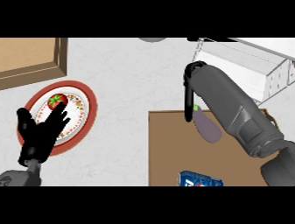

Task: Pick the eggplant from the tray and place it in the tiered shelf

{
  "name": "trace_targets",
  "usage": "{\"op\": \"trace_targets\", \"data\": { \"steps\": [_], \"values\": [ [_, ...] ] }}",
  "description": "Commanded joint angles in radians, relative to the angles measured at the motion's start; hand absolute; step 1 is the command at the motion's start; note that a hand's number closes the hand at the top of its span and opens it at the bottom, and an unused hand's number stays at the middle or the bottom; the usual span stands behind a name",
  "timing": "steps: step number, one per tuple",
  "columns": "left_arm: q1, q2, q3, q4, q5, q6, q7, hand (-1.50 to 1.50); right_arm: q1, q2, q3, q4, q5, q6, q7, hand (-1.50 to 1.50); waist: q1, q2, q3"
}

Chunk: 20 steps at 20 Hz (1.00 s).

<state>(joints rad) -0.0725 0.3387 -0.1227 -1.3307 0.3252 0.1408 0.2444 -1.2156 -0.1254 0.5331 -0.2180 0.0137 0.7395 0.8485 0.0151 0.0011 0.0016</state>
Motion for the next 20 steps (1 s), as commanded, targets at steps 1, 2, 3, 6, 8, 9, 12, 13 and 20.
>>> {"op": "trace_targets", "data": {
  "steps": [1, 2, 3, 6, 8, 9, 12, 13, 20],
  "values": [
    [0.023, 0.012, 0.02, -0.027, 0.003, -0.019, 0.022, 0.0, 0.069, -0.006, 0.026, -0.038, 0.064, 0.002, 0.003, -1.5, -0.005, 0.0, -0.002],
    [0.015, -0.044, -0.001, -0.017, -0.022, 0.03, 0.012, 0.0, 0.053, -0.013, 0.014, -0.024, 0.07, -0.004, 0.001, -1.5, -0.002, 0.002, -0.002],
    [0.054, -0.001, 0.003, -0.058, -0.009, -0.018, 0.023, 0.0, 0.043, 0.021, 0.016, 0.001, 0.081, -0.018, 0.004, -1.5, 0.009, 0.004, -0.001],
    [0.005, -0.02, 0.028, 0.015, -0.014, -0.02, 0.002, 0.0, 0.095, -0.013, 0.045, -0.044, 0.135, -0.015, -0.012, -1.5, -0.007, 0.002, -0.002],
    [0.055, -0.04, 0.012, -0.003, -0.036, -0.014, -0.026, 0.0, 0.129, 0.037, 0.022, -0.114, 0.128, -0.059, 0.026, -1.5, -0.016, -0.005, -0.002],
    [0.02, -0.004, 0.04, -0.022, -0.02, -0.03, 0.026, 0.0, 0.125, 0.001, 0.036, -0.061, 0.172, -0.07, -0.044, -1.5, -0.002, 0.002, -0.001],
    [0.056, -0.044, 0.014, -0.012, -0.049, -0.021, -0.009, 0.0, 0.165, -0.013, 0.023, -0.039, 0.195, -0.101, -0.123, -1.5, 0.003, 0.005, -0.001],
    [0.007, -0.015, 0.071, 0.002, -0.016, -0.044, 0.023, 0.0, 0.137, 0.021, -0.005, -0.07, 0.186, -0.094, -0.051, -1.5, -0.004, 0.001, -0.002],
    [0.056, -0.058, 0.031, -0.078, -0.068, -0.011, 0.035, 0.0, 0.231, 0.027, -0.014, -0.096, 0.254, -0.161, -0.126, -1.5, 0.003, 0.002, -0.001]
  ]
}}
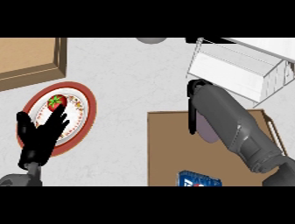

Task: Pick the eggplant from the tray and place it in the tiered shelf

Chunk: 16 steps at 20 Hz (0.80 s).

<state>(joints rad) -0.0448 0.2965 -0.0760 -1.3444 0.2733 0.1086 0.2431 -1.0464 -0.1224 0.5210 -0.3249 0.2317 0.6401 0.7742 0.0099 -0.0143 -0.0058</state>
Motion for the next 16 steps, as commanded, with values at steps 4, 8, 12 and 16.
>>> {"op": "trace_targets", "data": {
  "steps": [4, 8, 12, 16],
  "values": [
    [-0.022, 0.017, 0.03, 0.043, 0.007, -0.024, 0.013, 0.0, 0.085, 0.033, 0.021, -0.016, 0.002, 0.216, -0.099, 1.5, -0.007, 0.018, 0.006],
    [-0.029, -0.006, 0.013, 0.051, -0.017, -0.009, 0.014, 0.0, 0.08, 0.046, -0.007, -0.044, -0.004, 0.187, -0.108, 1.5, -0.008, 0.016, 0.006],
    [0.038, 0.002, 0.003, -0.038, -0.019, -0.015, 0.021, 0.0, 0.095, 0.064, -0.046, -0.053, -0.01, 0.106, -0.101, 1.5, 0.007, 0.014, 0.007],
    [-0.017, -0.003, 0.027, 0.022, -0.015, -0.015, 0.021, 0.0, 0.088, 0.04, -0.072, -0.156, -0.019, 0.109, -0.134, 1.5, -0.013, 0.011, 0.006]
  ]
}}
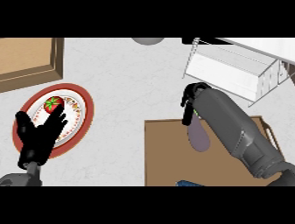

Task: Pick the eggplant from the tray and place it in the tiered shelf

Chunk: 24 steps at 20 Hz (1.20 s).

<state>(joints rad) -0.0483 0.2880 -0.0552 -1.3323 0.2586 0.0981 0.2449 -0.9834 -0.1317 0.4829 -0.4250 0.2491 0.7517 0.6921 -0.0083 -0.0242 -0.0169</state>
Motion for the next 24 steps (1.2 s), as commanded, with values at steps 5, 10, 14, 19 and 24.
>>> {"op": "trace_targets", "data": {
  "steps": [5, 10, 14, 19, 24],
  "values": [
    [0.012, -0.005, 0.016, 0.015, -0.004, 0.015, -0.007, 0.0, -0.018, 0.059, -0.077, -0.183, 0.049, -0.516, -0.018, 1.5, -0.02, 0.003, 0.018],
    [0.021, 0.014, 0.021, 0.0, -0.004, 0.013, 0.017, 0.0, -0.071, 0.08, -0.103, -0.3, 0.161, -0.932, 0.041, 1.5, -0.022, -0.002, 0.018],
    [0.032, -0.01, 0.011, -0.021, 0.002, 0.018, 0.022, 0.0, -0.115, 0.081, -0.063, -0.427, 0.287, -1.106, 0.156, 1.5, -0.03, -0.005, 0.016],
    [0.05, 0.005, 0.028, -0.025, 0.011, 0.01, 0.03, 0.0, -0.193, 0.04, -0.018, -0.606, 0.438, -1.117, 0.439, 1.5, -0.043, -0.007, 0.016],
    [0.029, 0.001, 0.029, -0.028, 0.011, 0.005, 0.037, 0.0, -0.29, -0.043, -0.079, -0.777, 0.496, -0.953, 0.63, 1.5, -0.033, 0.001, 0.016]
  ]
}}
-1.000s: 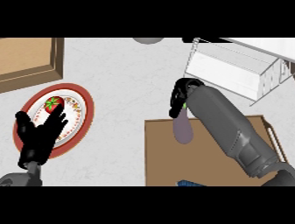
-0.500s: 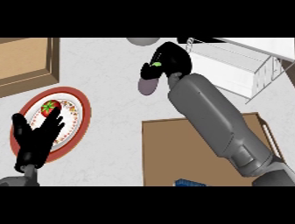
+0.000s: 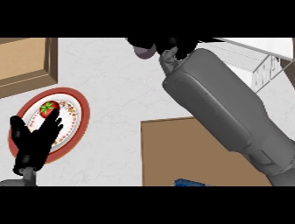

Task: Pick the eggplant from the tray and place it in the tiered shelf

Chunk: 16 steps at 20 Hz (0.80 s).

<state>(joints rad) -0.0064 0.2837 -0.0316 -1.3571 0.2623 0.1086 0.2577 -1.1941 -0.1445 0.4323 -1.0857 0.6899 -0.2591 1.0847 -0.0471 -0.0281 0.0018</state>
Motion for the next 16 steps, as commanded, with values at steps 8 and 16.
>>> {"op": "trace_targets", "data": {
  "steps": [8, 16],
  "values": [
    [0.025, -0.023, -0.017, -0.027, -0.019, 0.001, -0.002, 0.0, -0.028, -0.201, -0.161, -0.287, 0.063, 0.203, 0.255, 1.5, 0.027, 0.017, -0.002],
    [-0.005, -0.028, -0.022, 0.009, -0.019, -0.045, -0.011, 0.0, -0.101, -0.329, -0.338, -0.138, 0.03, 0.267, 0.095, 1.5, 0.052, 0.028, -0.003]
  ]
}}
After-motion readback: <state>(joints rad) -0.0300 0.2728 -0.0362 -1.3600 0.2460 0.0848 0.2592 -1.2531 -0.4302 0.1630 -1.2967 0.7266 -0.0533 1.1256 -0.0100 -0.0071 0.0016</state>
